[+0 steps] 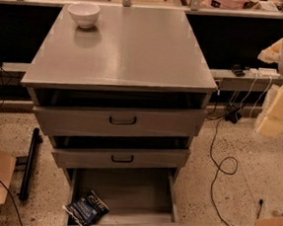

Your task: Pick blue chip bag from bottom drawer and place on counter

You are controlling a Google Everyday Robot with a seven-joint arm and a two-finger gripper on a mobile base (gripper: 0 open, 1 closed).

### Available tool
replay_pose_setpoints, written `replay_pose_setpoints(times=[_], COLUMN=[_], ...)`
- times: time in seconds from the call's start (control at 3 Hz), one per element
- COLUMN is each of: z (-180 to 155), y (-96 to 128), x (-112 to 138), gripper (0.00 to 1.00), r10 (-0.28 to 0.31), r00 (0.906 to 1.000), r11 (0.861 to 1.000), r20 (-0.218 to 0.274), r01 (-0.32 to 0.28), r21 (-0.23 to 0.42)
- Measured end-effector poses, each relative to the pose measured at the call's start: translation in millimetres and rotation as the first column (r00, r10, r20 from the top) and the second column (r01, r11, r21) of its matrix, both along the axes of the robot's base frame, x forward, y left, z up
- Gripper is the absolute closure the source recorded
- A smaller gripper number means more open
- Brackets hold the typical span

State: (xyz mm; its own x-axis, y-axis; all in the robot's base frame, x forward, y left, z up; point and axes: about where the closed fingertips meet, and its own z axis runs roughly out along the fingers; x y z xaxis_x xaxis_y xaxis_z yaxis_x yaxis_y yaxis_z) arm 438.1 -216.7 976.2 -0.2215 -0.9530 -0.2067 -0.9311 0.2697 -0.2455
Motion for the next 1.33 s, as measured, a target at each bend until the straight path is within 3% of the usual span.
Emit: replay_pose_setpoints(times=[0.33, 0.67, 1.0, 1.33], z=[0, -13, -42, -86], y=[0, 12, 33, 60], x=[0, -2, -7, -5], gripper=[0.00, 0.00, 0.00, 0.00], r10=[0.000, 0.034, 0.109, 0.164], r00=[1.0000, 0.9993, 0.9933, 0.9856], r11=[1.000, 0.998, 0.979, 0.945], r20=[0.000, -0.016, -0.037, -0.041], r01=[0.000, -0.033, -0.101, -0.145], r21=[0.000, 0.061, 0.176, 0.292])
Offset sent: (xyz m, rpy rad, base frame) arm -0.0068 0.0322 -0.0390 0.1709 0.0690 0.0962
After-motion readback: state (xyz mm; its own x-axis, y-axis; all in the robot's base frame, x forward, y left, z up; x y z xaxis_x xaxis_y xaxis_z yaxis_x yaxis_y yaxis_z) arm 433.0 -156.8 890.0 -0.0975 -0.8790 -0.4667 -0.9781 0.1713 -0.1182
